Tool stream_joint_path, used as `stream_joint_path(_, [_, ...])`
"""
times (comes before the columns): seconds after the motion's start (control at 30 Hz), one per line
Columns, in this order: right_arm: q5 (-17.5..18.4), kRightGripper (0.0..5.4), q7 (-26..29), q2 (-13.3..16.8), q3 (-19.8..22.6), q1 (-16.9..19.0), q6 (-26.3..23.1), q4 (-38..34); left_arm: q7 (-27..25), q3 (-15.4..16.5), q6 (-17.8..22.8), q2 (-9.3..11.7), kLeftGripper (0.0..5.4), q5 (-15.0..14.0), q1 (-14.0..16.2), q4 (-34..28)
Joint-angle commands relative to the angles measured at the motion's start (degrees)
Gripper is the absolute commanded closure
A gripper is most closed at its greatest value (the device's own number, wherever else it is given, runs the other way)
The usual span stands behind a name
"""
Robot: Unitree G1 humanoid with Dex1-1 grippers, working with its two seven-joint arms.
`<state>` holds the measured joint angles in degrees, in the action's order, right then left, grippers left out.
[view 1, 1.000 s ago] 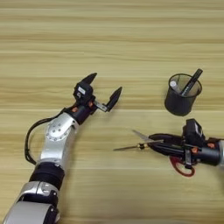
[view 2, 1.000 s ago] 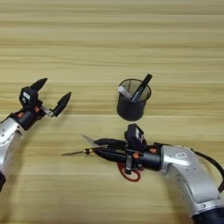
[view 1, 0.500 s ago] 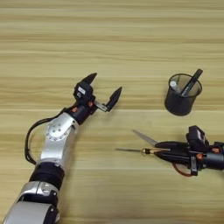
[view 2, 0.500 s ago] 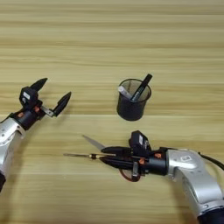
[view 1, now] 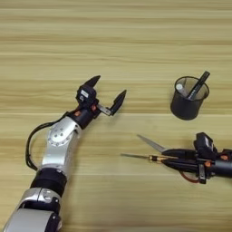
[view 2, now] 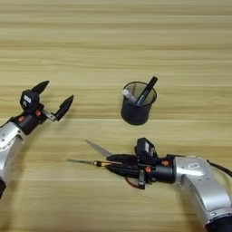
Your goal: Move the objects on the table
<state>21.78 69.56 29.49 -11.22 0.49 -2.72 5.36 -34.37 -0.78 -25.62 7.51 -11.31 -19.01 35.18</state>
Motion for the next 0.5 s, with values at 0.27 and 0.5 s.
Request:
stream_joint_path(0.27, [-2.82,4.6,-0.44,0.65,-1.25,0.06,0.61,1.94,-0.02,0.04,-0.48,0.23,0.0,0.78,0.05,-0.42])
stream_joint_path(0.5, [-2.31,3.89,-0.3,0.54,-0.84,-0.04,0.51,1.5,0.02,0.03,-0.52,0.18,0.0,0.81,0.01,-0.31])
